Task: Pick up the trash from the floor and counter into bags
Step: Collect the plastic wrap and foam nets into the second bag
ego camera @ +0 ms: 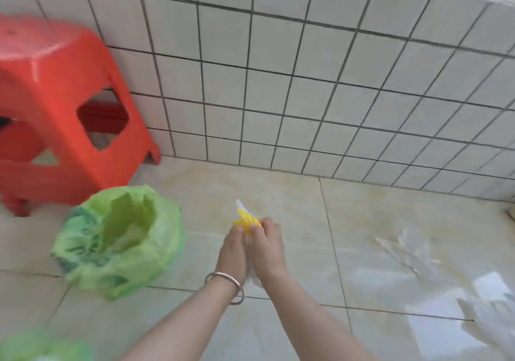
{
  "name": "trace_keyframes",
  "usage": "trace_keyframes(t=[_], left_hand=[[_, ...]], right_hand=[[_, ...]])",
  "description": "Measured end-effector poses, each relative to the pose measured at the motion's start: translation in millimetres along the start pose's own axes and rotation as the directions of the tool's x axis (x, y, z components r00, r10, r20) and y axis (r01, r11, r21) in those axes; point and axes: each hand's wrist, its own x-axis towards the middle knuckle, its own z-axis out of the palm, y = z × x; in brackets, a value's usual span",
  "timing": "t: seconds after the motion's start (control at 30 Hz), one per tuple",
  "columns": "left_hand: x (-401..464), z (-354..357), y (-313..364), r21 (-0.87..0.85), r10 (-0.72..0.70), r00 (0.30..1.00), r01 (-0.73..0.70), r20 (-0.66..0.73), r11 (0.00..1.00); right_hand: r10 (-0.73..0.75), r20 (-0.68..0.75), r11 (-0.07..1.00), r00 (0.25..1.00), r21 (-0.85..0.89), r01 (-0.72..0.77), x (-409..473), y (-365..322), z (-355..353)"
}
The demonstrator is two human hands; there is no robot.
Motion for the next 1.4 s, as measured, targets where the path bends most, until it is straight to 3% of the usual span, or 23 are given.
trace_keyframes(t=[0.13,0.2,0.3,0.43,0.53,0.63,0.73,0.83,0.9,1.0,1.03,1.13,1.27,1.33,1.4], left_hand=[[6.4,-89.5,-15.7,0.033,-0.044,0.982,0.051,-0.185,0.998],[10.8,-122.7,-17.5,-0.137,-0.045,0.963,0.008,-0.267,0.991],[17.2,-165.5,-18.0,-0.430,-0.057,0.933,-0.109,-0.356,0.896],[52.9,-213.4,-44.1,-0.173,-0.068,0.832,-0.035,-0.551,0.984],[85.8,-235.4,-67.8,0.040,-0.062,0.780,0.111,-0.623,0.993],[121.5,-244.6,-97.3,0.135,-0.093,0.773,0.226,-0.628,0.965],[151.5,-245.5,-119.6,0.321,-0.200,0.817,0.420,-0.541,0.849],[175.3,-246.9,-137.1,0.483,-0.361,0.843,0.528,-0.399,0.699],[186.7,-245.7,-147.8,0.628,-0.486,0.815,0.563,-0.316,0.536],[192.2,-241.6,-157.0,0.721,-0.580,0.768,0.561,-0.271,0.407],[192.4,-243.0,-158.5,0.732,-0.594,0.756,0.564,-0.273,0.382],[187.6,-252.0,-156.1,0.677,-0.509,0.811,0.549,-0.289,0.491],[148.4,-258.8,-109.5,0.629,-0.318,0.882,0.471,-0.348,0.618],[121.0,-255.7,-72.0,0.646,-0.234,0.899,0.430,-0.370,0.631],[93.5,-247.4,-35.3,0.683,-0.133,0.924,0.357,-0.358,0.638]], right_hand=[[-0.054,0.189,0.998,0.981,-0.022,0.060,-14.7,-23.6,86.9],[-0.070,0.256,0.996,0.964,-0.043,0.084,-12.6,-26.2,123.7],[-0.059,0.339,0.997,0.939,-0.034,0.075,2.5,-27.8,177.4],[-0.062,0.456,0.997,0.888,-0.010,0.075,32.9,-19.8,229.9],[-0.054,0.543,0.983,0.838,-0.118,0.139,61.5,-5.7,253.8],[-0.040,0.603,0.919,0.797,-0.290,0.267,95.7,11.9,277.3],[0.051,0.625,0.802,0.779,-0.490,0.340,119.4,27.2,300.9],[0.295,0.680,0.607,0.671,-0.676,0.418,133.3,31.2,319.5],[0.418,0.698,0.491,0.581,-0.712,0.502,138.6,30.9,324.3],[0.552,0.676,0.323,0.488,-0.713,0.623,145.0,43.2,332.1],[0.560,0.662,0.279,0.497,-0.716,0.640,142.6,47.2,334.1],[0.423,0.701,0.172,0.575,-0.685,0.708,134.5,39.5,333.6],[0.201,0.707,0.179,0.678,-0.707,0.684,116.2,-11.8,305.9],[0.172,0.685,0.253,0.708,-0.725,0.641,96.8,-40.5,284.0],[0.159,0.648,0.401,0.744,-0.731,0.551,77.6,-65.7,256.4]])
